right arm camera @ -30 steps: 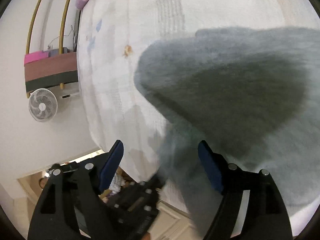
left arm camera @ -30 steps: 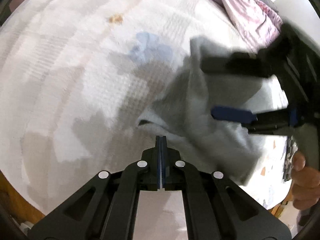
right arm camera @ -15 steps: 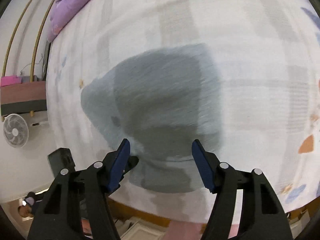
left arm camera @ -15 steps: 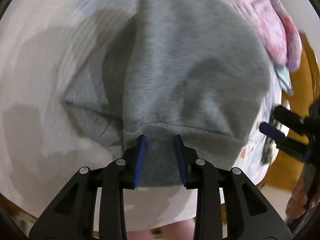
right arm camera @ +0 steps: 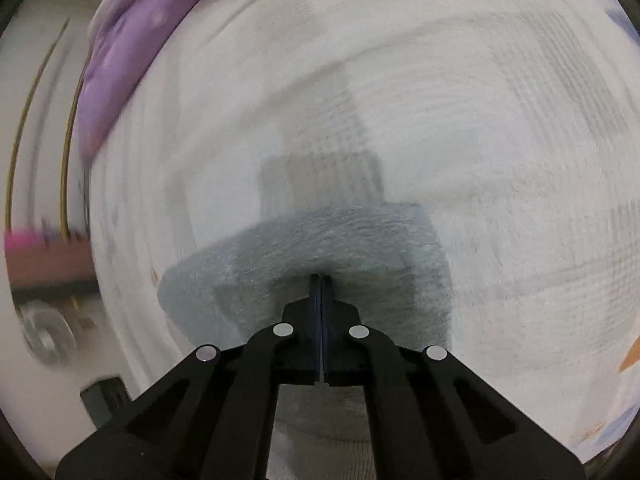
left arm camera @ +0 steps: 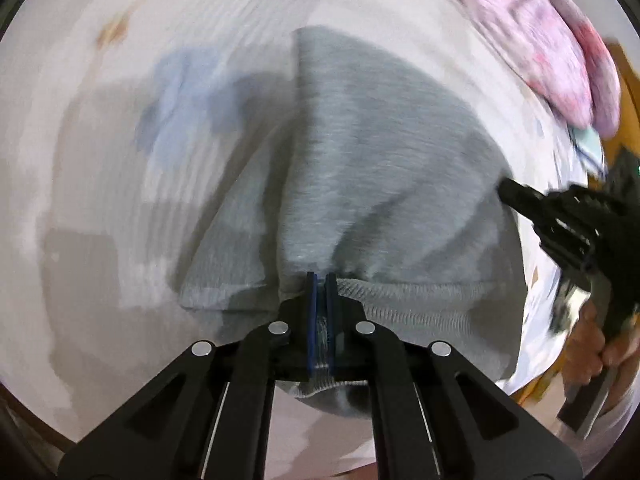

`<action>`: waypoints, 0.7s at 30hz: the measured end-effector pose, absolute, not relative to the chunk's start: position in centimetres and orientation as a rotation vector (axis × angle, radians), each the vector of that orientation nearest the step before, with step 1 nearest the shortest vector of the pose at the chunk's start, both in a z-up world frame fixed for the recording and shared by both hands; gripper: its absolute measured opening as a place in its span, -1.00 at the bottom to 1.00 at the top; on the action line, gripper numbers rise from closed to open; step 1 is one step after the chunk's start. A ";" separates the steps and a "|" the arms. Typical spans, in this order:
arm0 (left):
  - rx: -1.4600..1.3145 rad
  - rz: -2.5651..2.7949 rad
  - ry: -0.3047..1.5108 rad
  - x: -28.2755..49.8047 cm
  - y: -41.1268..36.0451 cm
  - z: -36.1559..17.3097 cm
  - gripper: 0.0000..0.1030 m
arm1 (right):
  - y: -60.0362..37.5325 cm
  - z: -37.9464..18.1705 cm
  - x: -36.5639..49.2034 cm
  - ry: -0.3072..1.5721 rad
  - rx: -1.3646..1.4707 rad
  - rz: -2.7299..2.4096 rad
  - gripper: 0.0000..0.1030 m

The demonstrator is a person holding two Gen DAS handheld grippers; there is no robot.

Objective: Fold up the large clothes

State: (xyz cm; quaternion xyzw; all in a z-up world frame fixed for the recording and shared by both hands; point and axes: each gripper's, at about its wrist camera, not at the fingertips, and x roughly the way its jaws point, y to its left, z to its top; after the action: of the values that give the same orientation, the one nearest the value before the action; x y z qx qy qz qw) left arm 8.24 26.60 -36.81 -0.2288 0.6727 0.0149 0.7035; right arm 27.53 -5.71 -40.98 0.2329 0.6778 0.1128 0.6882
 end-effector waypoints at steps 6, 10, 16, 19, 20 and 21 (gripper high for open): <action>-0.354 0.041 1.386 12.3 27.4 -32.4 -0.89 | -6.4 -38.1 26.5 1.533 0.448 0.304 -0.90; -0.303 0.008 1.406 15.7 25.8 -35.1 -0.89 | -6.6 -39.4 27.1 1.547 0.471 0.362 -0.88; -0.279 0.055 1.484 21.1 24.1 -40.5 -0.96 | -8.0 -41.8 27.6 1.600 0.582 0.411 -1.00; -0.279 0.041 1.464 18.9 24.4 -37.9 -0.83 | -7.4 -40.4 25.5 1.615 0.480 0.445 -0.93; -0.316 0.039 1.469 17.2 24.8 -37.2 -0.71 | -7.3 -40.0 24.7 1.626 0.457 0.453 -0.93; -0.366 0.042 1.488 15.5 25.2 -36.9 -0.29 | -7.3 -39.9 24.0 1.637 0.447 0.457 -0.93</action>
State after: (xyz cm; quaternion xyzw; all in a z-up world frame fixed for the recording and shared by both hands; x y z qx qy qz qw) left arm 15.47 25.24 -36.94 -0.1656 0.6732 0.0189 0.7204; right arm 24.03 -7.31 -39.87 0.1960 0.7173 0.2001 0.6380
